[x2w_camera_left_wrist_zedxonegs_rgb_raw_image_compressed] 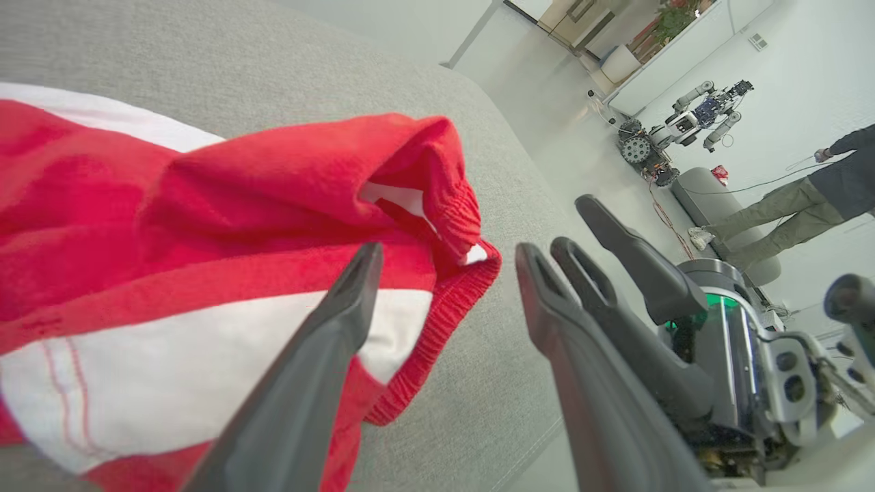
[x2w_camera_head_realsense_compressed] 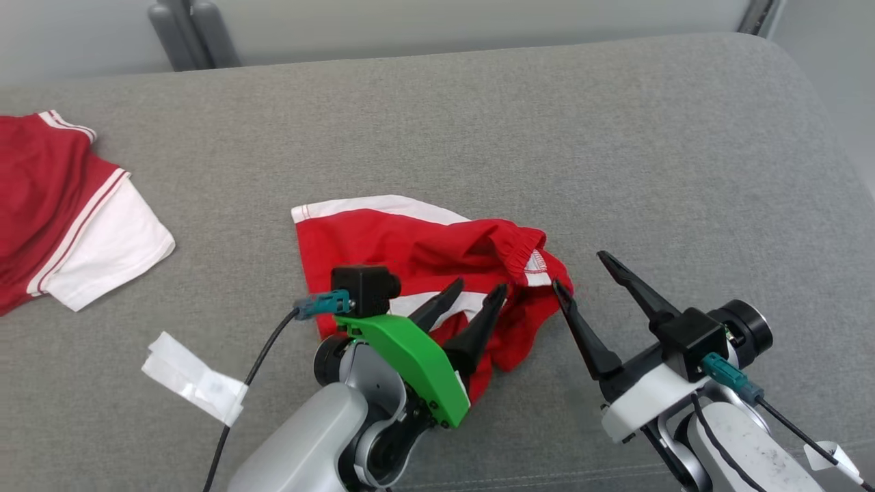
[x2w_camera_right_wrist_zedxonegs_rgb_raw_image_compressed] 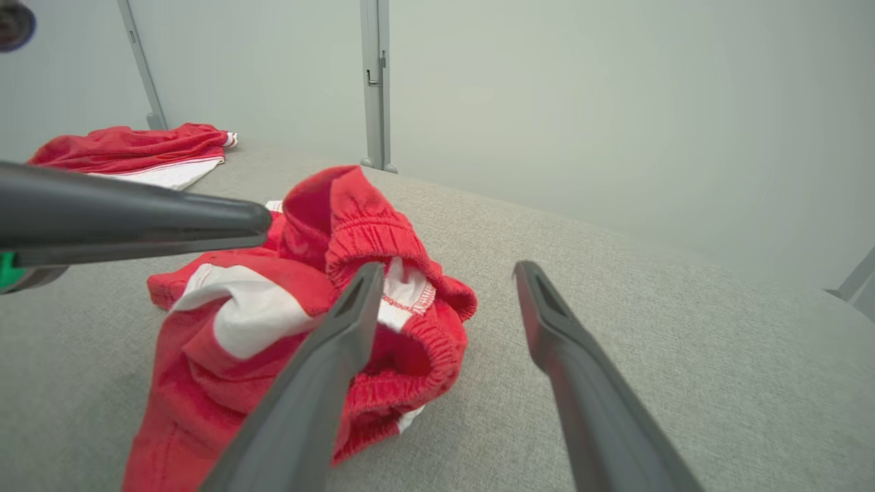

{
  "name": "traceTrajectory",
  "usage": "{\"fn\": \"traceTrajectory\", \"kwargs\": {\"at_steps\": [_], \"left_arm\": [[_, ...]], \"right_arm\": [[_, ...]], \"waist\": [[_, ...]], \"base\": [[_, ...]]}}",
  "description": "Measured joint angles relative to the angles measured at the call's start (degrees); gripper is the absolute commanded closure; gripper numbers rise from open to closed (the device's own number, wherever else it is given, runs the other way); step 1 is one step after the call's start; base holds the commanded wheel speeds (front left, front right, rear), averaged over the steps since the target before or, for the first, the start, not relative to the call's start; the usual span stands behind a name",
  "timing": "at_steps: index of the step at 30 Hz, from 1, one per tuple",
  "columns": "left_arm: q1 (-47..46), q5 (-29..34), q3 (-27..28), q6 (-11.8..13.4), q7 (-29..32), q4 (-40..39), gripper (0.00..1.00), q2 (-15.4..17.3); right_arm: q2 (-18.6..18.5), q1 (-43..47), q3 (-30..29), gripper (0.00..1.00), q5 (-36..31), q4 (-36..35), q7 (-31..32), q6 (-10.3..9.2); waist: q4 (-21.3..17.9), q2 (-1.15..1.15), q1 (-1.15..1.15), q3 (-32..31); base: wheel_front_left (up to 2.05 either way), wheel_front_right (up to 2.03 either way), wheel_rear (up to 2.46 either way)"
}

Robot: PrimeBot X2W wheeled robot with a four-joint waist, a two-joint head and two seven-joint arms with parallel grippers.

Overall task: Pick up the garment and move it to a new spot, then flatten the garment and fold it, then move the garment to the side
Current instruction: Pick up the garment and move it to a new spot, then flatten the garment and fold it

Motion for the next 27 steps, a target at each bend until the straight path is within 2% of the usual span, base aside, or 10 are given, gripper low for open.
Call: {"fn": "traceTrajectory", "kwargs": {"at_steps": [13,27], "left_arm": [[4.6,-0.7,3.3,1.5,-3.4,-2.4,0.00,1.5],[7.5,-1.6,5.0,1.9,-4.2,-4.3,0.00,3.2]], "right_arm": [[-2.5,0.0,3.4,0.00,-3.4,1.5,0.8,2.25],[-5.0,-1.6,3.1,0.00,-4.0,3.5,2.6,2.83]], "waist": [[7.2,0.00,0.00,-1.6],[7.8,0.00,0.00,-1.3]], "base": [[0.00,0.00,0.00],[0.00,0.00,0.00]]}}
